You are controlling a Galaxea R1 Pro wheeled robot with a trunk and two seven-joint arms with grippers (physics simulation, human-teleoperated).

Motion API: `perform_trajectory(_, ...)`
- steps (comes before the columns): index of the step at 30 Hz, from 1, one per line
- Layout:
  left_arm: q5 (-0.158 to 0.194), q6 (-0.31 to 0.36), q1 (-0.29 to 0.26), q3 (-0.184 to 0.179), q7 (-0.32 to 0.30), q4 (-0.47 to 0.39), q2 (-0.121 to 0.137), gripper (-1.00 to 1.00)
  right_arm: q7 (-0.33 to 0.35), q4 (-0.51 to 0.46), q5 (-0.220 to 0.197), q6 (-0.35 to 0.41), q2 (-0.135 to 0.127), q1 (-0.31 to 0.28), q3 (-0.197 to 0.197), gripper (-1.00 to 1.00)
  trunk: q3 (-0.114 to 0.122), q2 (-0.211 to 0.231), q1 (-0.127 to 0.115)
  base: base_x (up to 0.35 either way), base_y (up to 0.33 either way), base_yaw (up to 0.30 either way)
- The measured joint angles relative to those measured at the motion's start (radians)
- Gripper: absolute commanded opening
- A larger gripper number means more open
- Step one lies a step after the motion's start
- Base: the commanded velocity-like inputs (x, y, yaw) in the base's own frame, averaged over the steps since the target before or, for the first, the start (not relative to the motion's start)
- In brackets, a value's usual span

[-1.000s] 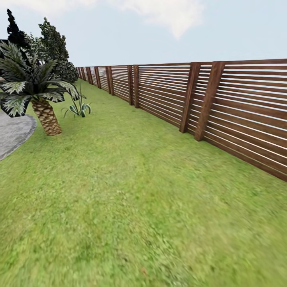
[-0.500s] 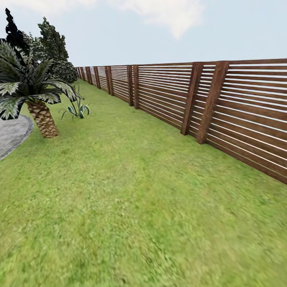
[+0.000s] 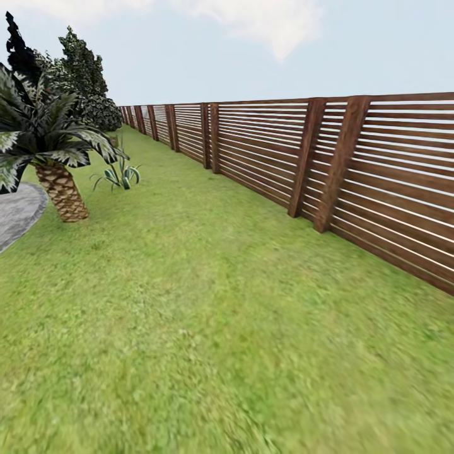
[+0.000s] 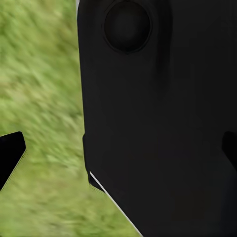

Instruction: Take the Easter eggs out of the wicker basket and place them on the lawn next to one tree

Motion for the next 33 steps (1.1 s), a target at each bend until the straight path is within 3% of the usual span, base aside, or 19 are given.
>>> perform_trajectory(33,0.000,0.000,0.000,0.001,0.000,0.000,0.000,1.00,0.000,0.000,0.000,0.000,0.000,0.000,0.000,1.00,0.000,0.000,0.000,0.325,0.000,0.000)
